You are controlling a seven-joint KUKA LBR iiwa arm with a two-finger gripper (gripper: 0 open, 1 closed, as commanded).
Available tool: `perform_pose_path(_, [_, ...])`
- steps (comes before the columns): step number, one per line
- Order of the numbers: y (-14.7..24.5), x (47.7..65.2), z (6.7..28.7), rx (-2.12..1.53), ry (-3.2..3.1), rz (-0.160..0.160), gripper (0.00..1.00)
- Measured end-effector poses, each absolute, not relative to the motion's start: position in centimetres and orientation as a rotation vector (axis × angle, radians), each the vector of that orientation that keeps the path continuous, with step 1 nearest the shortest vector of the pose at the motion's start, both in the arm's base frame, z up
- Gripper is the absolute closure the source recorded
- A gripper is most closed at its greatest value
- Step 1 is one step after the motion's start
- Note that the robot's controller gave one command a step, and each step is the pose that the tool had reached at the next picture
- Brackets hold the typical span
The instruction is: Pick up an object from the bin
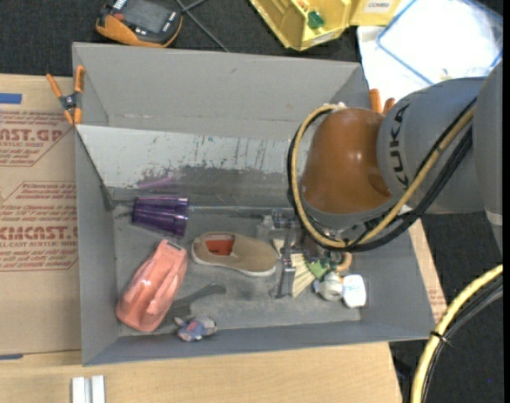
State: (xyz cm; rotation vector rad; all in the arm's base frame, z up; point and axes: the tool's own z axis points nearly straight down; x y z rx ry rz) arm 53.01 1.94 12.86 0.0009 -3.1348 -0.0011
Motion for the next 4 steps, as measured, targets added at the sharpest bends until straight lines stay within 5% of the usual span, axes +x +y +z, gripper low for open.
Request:
perform_pose_path(1, [1.9, 53.2, 13.3, 0.001, -3.142, -0.001, 0.00])
perform_pose_path(2, [7.6, 50.5, 7.3, 0.199, -3.138, 0.004, 0.00])
perform_pose_path(3, [4.2, 54.3, 7.3, 0.098, -3.153, 0.004, 1.00])
perform_pose_path(4, [4.2, 54.3, 7.3, 0.098, -3.153, 0.003, 1.00])
